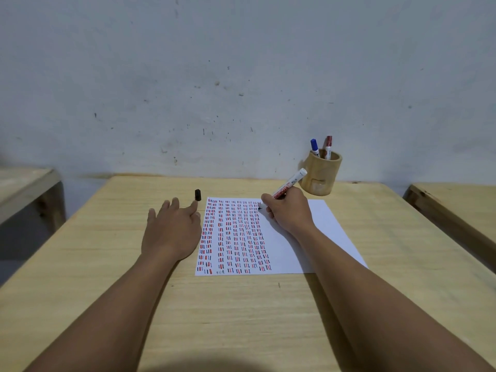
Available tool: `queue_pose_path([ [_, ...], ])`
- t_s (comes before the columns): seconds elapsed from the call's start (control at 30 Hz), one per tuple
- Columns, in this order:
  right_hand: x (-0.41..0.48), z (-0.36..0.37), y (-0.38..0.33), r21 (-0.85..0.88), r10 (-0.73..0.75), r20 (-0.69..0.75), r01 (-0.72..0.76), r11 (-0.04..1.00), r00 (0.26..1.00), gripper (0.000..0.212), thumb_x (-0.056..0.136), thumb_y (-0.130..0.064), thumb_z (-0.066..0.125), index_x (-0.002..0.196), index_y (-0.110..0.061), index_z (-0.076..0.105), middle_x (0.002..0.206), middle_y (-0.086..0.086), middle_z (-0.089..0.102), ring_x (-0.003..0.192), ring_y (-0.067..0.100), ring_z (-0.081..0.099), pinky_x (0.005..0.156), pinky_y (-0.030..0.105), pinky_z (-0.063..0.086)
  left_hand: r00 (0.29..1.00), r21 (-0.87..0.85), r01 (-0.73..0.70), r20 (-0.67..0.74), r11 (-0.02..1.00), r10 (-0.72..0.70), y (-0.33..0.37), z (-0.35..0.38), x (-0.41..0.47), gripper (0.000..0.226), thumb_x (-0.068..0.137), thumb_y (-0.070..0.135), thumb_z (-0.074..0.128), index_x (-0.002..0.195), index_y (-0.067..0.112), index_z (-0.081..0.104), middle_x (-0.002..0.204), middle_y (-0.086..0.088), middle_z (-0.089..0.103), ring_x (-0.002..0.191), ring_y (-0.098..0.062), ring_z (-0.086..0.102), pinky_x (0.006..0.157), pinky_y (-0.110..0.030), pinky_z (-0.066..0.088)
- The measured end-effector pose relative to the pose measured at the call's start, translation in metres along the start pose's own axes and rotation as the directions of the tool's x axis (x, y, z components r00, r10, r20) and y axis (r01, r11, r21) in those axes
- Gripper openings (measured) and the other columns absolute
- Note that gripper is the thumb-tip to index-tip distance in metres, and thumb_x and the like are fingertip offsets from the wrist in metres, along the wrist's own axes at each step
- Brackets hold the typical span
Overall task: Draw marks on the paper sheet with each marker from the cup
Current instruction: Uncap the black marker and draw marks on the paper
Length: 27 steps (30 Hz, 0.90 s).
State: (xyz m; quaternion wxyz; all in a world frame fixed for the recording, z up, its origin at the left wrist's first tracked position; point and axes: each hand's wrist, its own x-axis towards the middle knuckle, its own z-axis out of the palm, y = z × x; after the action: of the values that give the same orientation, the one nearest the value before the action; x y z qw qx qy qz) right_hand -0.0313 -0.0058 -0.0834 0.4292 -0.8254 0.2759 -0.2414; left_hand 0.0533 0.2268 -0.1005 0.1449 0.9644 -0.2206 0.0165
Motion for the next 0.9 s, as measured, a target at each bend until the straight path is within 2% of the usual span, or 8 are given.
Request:
queue_pose_path([
  [0.13,-0.001,-0.002,-0.001,0.054,0.016,-0.028,-0.014,0.998,0.999,0.034,0.085,-0.027,0.069,0.077,0.005,0.072,0.068,0.011,0.075,0.061,0.022,0.069,0.065,0.04,0.058,0.996,-0.099,0.042,-0.069,0.994,-0.049,0.004,-0.004,-0.001,0.048,0.102,0.032,0.033,0.147,0.021,0.046,0.151,-0.01,0.049,0.144,-0.029,0.037,0.12,-0.052,0.021],
  [0.23,0.002,-0.005,-0.003,0.126,0.044,-0.039,-0.038,0.991,0.998,0.033,0.086,-0.031,0.069,0.081,0.001,0.073,0.072,0.009,0.076,0.061,0.018,0.067,0.071,0.044,0.06,0.969,-0.284,0.077,-0.205,0.956,-0.139,0.012,-0.017,0.001,0.04,0.1,0.024,0.04,0.138,0.015,0.048,0.121,-0.008,0.069,0.111,-0.031,0.062,0.098,-0.043,0.043],
  [0.33,0.004,-0.01,-0.009,0.176,0.055,-0.055,-0.045,0.983,0.997,0.036,0.084,-0.036,0.072,0.085,0.0,0.072,0.073,0.013,0.072,0.06,0.02,0.062,0.069,0.048,0.058,0.977,-0.342,0.029,-0.187,0.939,-0.098,0.016,-0.026,0.014,0.051,0.1,0.025,0.046,0.15,0.02,0.036,0.134,-0.012,0.062,0.121,-0.034,0.058,0.093,-0.041,0.045],
  [0.43,0.003,-0.015,-0.017,0.266,0.063,-0.018,-0.056,0.962,0.998,0.033,0.087,-0.032,0.076,0.09,0.0,0.07,0.067,0.006,0.064,0.056,0.018,0.057,0.058,0.036,0.052,0.991,-0.308,-0.025,-0.132,0.951,-0.017,0.016,-0.03,0.03,0.054,0.101,0.025,0.05,0.153,0.026,0.037,0.139,-0.011,0.058,0.128,-0.032,0.054,0.1,-0.041,0.045],
  [0.53,-0.001,-0.018,-0.024,0.419,0.121,0.029,-0.122,0.9,0.992,0.023,0.09,-0.024,0.074,0.094,-0.002,0.068,0.07,0.003,0.062,0.056,0.014,0.057,0.051,0.023,0.051,0.992,-0.3,-0.038,-0.124,0.953,0.001,0.016,-0.027,0.04,0.04,0.101,0.018,0.053,0.14,0.021,0.058,0.129,-0.008,0.068,0.116,-0.027,0.064,0.094,-0.033,0.048],
  [0.7,-0.009,-0.021,-0.037,0.644,0.23,0.162,-0.279,0.712,0.96,0.015,0.093,-0.012,0.061,0.079,-0.005,0.064,0.064,0.005,0.058,0.054,0.014,0.053,0.05,0.024,0.052,0.98,-0.28,-0.034,-0.199,0.959,-0.024,0.013,-0.028,0.037,0.025,0.097,0.008,0.058,0.116,0.01,0.074,0.113,-0.012,0.074,0.1,-0.031,0.067,0.085,-0.034,0.052],
  [0.8,-0.016,-0.021,-0.041,0.674,0.229,0.202,-0.305,0.673,0.952,0.016,0.093,-0.01,0.062,0.079,-0.004,0.066,0.064,0.006,0.06,0.053,0.014,0.054,0.049,0.022,0.053,0.973,-0.368,-0.053,-0.228,0.928,-0.035,0.022,-0.037,0.03,0.015,0.095,0.013,0.062,0.104,0.011,0.074,0.1,-0.005,0.076,0.083,-0.022,0.062,0.072,-0.029,0.046],
  [0.9,-0.023,-0.022,-0.045,0.713,0.221,0.244,-0.329,0.619,0.944,0.015,0.094,-0.01,0.066,0.081,-0.002,0.068,0.062,0.005,0.06,0.052,0.012,0.054,0.047,0.019,0.052,0.969,-0.574,-0.091,-0.239,0.814,-0.06,0.042,-0.049,0.022,0.01,0.094,0.014,0.064,0.092,0.016,0.073,0.087,0.006,0.072,0.079,-0.015,0.064,0.063,-0.022,0.043],
])
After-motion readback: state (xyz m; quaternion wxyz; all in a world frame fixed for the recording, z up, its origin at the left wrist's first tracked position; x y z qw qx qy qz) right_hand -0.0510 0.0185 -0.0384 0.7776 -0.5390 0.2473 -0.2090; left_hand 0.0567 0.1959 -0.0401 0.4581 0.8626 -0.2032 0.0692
